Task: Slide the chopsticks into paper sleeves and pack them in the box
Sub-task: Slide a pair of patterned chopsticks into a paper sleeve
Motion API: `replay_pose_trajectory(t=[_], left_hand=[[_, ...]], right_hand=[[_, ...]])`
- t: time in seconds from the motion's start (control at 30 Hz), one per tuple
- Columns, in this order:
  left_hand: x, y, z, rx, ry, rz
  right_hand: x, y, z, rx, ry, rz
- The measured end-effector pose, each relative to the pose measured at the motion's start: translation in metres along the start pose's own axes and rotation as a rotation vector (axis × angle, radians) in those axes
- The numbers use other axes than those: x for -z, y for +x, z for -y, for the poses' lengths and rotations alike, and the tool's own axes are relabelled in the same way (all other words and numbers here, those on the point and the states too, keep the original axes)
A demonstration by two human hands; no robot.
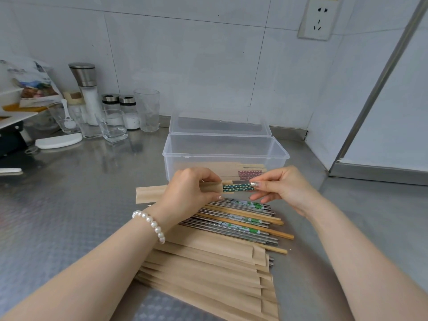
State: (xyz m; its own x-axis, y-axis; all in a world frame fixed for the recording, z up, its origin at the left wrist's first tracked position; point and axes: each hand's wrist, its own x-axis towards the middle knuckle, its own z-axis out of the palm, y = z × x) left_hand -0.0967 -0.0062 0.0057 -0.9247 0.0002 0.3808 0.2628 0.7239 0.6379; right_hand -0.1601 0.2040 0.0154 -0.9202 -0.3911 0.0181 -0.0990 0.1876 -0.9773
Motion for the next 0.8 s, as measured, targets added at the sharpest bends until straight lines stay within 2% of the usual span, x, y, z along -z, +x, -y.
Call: replay_pose_trajectory(t=[0.13,0.3,0.43,0.57,0.7,0.8], left_hand=[[0.007,0.003,0.001,0.007,0.042,-0.007],[0.030,0.013,0.010,0.071,0.042,-0.194],[0.038,0.016,0.010,0.199,-0.356,-0.221],[0.036,0.019,0.009,0.311,-0.693,-0.196],[0.040,0.021,0.005,0.364,-0.886,-0.288],[0.046,0.023,0.003,0.362,-0.994,-0.345]], right_hand=[[0.007,0.000,0.003,0.002,0.077,-0.049],[0.034,-0.006,0.009,-0.030,0.273,-0.149],[0.044,-0.009,0.012,-0.049,0.382,-0.199],[0.037,-0.008,0.014,-0.030,0.384,-0.211],[0.024,-0.007,0.020,0.038,0.344,-0.302],[0.020,-0.005,0.029,0.080,0.443,-0.359]])
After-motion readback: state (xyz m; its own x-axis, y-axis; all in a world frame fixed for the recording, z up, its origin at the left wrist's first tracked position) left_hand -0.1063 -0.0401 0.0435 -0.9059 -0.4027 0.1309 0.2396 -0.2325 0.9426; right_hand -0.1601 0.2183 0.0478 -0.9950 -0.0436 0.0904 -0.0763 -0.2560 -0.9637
